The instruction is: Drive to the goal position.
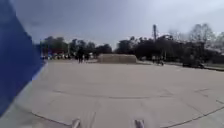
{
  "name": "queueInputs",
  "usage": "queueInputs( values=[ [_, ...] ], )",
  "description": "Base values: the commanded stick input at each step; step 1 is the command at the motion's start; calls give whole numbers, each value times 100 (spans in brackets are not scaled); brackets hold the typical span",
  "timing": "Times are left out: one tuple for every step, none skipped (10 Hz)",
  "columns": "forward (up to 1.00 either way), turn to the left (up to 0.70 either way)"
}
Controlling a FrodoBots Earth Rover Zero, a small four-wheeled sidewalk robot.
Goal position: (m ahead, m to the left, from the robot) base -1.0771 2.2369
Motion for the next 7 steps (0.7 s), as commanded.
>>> queueInputs(
  values=[
    [85, 1],
    [85, 1],
    [85, 1],
    [85, 1],
    [85, -2],
    [85, -27],
    [85, -22]
  ],
)
